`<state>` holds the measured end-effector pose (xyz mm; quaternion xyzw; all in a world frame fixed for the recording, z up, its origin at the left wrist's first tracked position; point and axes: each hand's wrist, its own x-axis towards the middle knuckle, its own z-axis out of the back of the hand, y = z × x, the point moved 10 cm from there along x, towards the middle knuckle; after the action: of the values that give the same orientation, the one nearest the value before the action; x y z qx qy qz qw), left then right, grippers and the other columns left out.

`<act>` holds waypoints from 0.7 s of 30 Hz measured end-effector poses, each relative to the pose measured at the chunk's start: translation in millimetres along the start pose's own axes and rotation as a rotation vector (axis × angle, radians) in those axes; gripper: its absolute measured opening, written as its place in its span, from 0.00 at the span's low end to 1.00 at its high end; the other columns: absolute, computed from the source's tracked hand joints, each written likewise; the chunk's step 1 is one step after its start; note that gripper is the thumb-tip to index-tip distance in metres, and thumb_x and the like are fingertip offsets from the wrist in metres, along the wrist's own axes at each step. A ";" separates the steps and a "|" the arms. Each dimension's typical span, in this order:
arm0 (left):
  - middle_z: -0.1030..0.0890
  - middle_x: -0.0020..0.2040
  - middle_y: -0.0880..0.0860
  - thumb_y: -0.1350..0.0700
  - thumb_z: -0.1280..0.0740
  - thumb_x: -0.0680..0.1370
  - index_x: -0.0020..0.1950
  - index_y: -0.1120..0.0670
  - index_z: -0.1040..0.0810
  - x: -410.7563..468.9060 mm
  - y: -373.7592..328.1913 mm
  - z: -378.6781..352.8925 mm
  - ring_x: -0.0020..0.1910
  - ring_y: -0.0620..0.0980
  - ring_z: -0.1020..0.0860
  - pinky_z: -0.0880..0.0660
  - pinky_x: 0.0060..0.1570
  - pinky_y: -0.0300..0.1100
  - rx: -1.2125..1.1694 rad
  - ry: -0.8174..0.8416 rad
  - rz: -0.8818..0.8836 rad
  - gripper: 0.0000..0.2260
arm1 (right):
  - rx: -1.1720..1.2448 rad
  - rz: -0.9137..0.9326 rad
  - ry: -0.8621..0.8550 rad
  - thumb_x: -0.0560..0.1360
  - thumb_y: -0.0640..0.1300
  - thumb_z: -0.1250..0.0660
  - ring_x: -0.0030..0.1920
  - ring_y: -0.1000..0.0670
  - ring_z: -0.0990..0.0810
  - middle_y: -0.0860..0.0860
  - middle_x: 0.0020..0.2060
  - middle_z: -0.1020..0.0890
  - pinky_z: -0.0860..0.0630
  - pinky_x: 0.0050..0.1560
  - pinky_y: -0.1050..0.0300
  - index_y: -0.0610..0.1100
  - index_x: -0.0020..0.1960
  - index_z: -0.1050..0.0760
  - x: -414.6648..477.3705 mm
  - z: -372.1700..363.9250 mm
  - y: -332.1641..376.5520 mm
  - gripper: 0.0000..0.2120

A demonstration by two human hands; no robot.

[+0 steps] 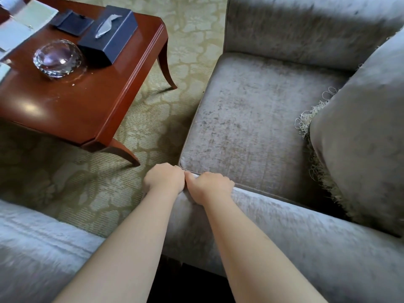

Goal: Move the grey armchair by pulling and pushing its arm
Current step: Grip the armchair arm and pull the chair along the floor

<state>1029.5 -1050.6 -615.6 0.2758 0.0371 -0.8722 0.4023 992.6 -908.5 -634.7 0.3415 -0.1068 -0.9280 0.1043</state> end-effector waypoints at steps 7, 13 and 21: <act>0.27 0.66 0.57 0.54 0.43 0.77 0.66 0.58 0.27 -7.5 -1.7 -6.9 0.63 0.58 0.28 0.28 0.54 0.49 0.167 0.055 -0.074 0.19 | -0.033 0.060 -0.032 0.77 0.64 0.56 0.57 0.42 0.24 0.43 0.54 0.20 0.37 0.54 0.48 0.42 0.57 0.22 -11.9 0.8 -3.4 0.33; 0.29 0.68 0.56 0.57 0.46 0.76 0.68 0.54 0.29 -3.2 -8.8 -10.6 0.66 0.59 0.31 0.31 0.58 0.55 0.398 0.154 -0.132 0.20 | 0.020 0.159 0.011 0.76 0.65 0.54 0.59 0.41 0.25 0.42 0.58 0.22 0.35 0.56 0.48 0.41 0.61 0.25 -15.7 4.5 -12.8 0.33; 0.31 0.69 0.58 0.43 0.49 0.79 0.69 0.56 0.31 -73.2 -162.8 -36.0 0.67 0.59 0.31 0.36 0.64 0.51 0.324 0.226 -0.404 0.25 | 0.048 -0.222 0.014 0.79 0.62 0.53 0.56 0.43 0.23 0.45 0.55 0.20 0.29 0.51 0.51 0.45 0.53 0.23 -54.6 44.0 -262.4 0.26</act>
<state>966.6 -880.8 -634.2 0.4193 -0.0040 -0.8928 0.1644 972.7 -637.6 -639.3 0.3600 -0.0898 -0.9286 -0.0065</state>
